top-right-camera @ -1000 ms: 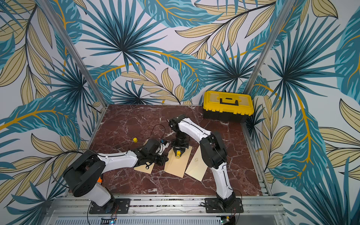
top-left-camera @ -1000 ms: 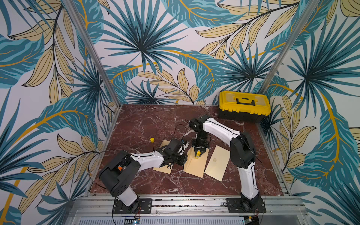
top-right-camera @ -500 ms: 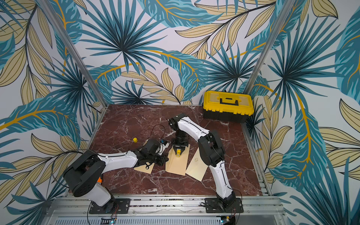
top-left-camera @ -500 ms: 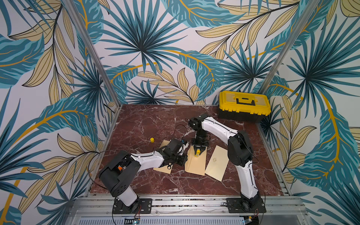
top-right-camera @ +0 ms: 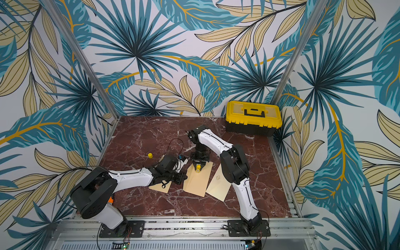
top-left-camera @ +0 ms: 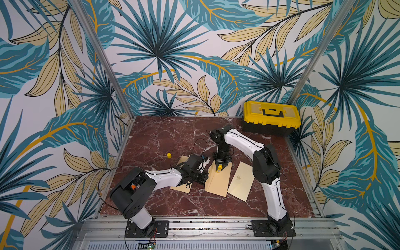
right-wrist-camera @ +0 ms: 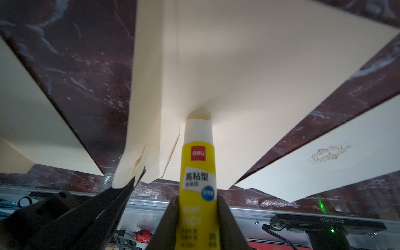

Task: Seal the envelope with a glue stick
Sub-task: Apply the envelope at the center of the board.

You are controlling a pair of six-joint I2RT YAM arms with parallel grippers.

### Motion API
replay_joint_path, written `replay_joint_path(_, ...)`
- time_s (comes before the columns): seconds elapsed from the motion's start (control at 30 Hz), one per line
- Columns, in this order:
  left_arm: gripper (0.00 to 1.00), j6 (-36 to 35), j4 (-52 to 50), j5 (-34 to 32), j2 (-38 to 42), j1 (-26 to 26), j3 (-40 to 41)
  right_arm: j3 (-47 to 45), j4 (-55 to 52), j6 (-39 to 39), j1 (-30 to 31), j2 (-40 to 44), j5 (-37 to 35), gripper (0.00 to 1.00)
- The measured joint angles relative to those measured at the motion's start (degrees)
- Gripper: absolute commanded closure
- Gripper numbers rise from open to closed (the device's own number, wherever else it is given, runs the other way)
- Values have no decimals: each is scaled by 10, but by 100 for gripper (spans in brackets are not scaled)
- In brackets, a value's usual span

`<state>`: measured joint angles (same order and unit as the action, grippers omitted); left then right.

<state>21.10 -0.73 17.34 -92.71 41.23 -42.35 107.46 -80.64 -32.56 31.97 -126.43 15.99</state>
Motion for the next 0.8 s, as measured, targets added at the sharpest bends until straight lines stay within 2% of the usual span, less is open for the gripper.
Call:
replay_joint_path(0.47,98,2,0,-2,0,0,0,-28,-7,13,0,9,33,100)
replay_joint_path(0.8,98,2,1,-2,0,0,0,1,7,-4,2,3,-14,100)
